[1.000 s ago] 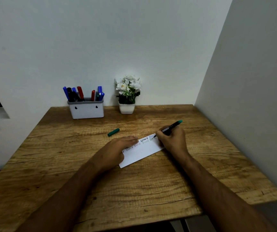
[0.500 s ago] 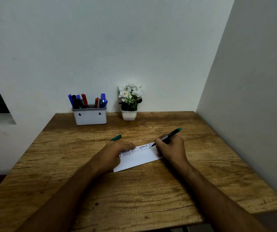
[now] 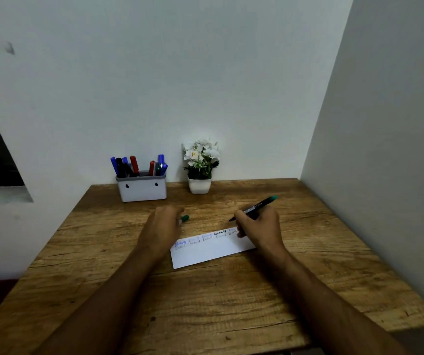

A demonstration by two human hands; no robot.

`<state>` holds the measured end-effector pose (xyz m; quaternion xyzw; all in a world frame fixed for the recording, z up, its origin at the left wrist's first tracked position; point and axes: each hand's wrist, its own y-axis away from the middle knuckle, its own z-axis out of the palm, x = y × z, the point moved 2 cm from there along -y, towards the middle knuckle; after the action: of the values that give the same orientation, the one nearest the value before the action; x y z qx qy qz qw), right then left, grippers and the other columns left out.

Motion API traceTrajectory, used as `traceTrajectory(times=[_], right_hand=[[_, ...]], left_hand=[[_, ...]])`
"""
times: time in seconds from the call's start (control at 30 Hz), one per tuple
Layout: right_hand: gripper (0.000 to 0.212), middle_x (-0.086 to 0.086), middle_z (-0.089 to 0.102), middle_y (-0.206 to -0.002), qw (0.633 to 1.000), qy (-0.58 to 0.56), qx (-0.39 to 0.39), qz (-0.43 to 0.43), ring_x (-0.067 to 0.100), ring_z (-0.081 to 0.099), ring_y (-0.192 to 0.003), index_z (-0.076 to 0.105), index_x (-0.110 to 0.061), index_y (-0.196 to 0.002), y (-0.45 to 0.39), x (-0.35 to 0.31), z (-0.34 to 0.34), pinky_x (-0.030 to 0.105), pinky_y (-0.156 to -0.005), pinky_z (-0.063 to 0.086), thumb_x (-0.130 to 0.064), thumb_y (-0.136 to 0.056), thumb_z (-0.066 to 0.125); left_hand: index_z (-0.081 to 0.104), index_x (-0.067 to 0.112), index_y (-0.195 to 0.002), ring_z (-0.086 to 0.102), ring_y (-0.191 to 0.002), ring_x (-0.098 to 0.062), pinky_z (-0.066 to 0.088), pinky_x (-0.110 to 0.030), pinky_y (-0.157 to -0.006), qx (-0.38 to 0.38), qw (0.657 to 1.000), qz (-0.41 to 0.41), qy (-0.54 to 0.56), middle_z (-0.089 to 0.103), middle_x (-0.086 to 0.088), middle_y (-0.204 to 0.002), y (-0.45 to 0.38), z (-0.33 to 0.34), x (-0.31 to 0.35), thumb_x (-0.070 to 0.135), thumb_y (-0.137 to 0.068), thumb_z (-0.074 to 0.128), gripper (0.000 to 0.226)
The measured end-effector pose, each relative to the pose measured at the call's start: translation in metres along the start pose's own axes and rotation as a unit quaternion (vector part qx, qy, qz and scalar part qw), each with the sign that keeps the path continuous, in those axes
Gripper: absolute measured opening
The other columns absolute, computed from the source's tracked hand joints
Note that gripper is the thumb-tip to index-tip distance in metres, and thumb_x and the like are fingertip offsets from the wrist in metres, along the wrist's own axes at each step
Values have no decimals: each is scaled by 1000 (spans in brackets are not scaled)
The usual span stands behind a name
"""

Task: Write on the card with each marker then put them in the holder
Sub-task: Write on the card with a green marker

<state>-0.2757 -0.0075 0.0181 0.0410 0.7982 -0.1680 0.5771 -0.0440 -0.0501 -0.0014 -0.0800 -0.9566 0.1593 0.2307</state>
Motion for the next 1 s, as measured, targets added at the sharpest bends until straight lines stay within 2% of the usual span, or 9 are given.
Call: traceTrajectory(times=[0.1, 0.3, 0.4, 0.47, 0.53, 0.6, 0.67, 0.73, 1.0], right_hand=[[20, -1, 70, -55, 1000, -7, -2, -2, 14, 69, -49, 73, -8, -68, -2, -2, 5, 25, -52, 57, -6, -87, 68], [18, 2, 71, -59, 999, -39, -7, -16, 18, 69, -53, 75, -9, -72, -2, -1, 12, 29, -53, 60, 0, -87, 68], [21, 6, 72, -66, 996, -86, -8, -14, 17, 69, -58, 77, -12, -81, -1, 1, 17, 29, -54, 60, 7, -85, 68], [21, 12, 74, -70, 993, -109, -23, -30, 18, 69, -60, 78, -11, -87, 2, 0, 21, 29, -56, 60, 9, -86, 69], [20, 16, 75, -74, 989, -127, -49, -59, 22, 70, -62, 79, -10, -90, 6, -2, 26, 33, -60, 62, 7, -89, 69], [21, 15, 77, -78, 984, -149, -64, -78, 26, 72, -66, 81, -11, -92, 11, -6, 32, 34, -61, 62, 4, -94, 66], [21, 14, 77, -78, 980, -154, -70, -108, 29, 74, -68, 81, -9, -95, 13, -8, 36, 37, -63, 63, 4, -95, 64], [19, 13, 77, -78, 978, -149, -69, -131, 30, 74, -69, 79, -8, -97, 14, -10, 37, 42, -66, 65, 4, -94, 64], [11, 13, 75, -80, 977, -149, -71, -134, 31, 75, -68, 73, -6, -92, 15, -9, 40, 51, -67, 65, 3, -92, 68]], left_hand=[[71, 21, -111, 65, -87, -15, 58, -37, -76, -40, 997, -22, -67, 70, -2, -98, -5, 2, 2, 12, -90, 62, 24], [68, 20, -111, 63, -89, -17, 57, -34, -77, -78, 990, -45, -105, 67, -2, -101, -14, -1, 14, 17, -82, 67, 28], [70, 18, -108, 64, -80, -14, 59, -33, -70, -44, 994, -90, -41, 68, -2, -92, -16, -6, 14, 23, -75, 70, 34], [71, 15, -115, 68, -79, -17, 60, -32, -69, -14, 988, -130, 86, 72, -5, -98, -14, -9, 15, 17, -76, 69, 39], [74, 11, -109, 73, -74, -25, 62, -40, -69, -3, 926, -209, 314, 74, -9, -101, -12, -13, 18, 3, -82, 64, 30], [73, 5, -101, 74, -81, -31, 62, -44, -76, -25, 798, -304, 520, 73, -16, -103, -7, -17, 24, -4, -85, 58, 25], [68, -1, -106, 71, -93, -34, 59, -41, -88, -48, 678, -355, 642, 70, -22, -104, -2, -18, 28, -5, -84, 54, 26], [66, -7, -109, 70, -98, -34, 56, -39, -92, -54, 608, -376, 698, 69, -26, -107, 2, -17, 28, -6, -82, 54, 29], [65, -8, -109, 72, -93, -35, 58, -37, -85, -67, 601, -365, 708, 70, -27, -106, 11, -16, 40, -8, -80, 54, 31]])
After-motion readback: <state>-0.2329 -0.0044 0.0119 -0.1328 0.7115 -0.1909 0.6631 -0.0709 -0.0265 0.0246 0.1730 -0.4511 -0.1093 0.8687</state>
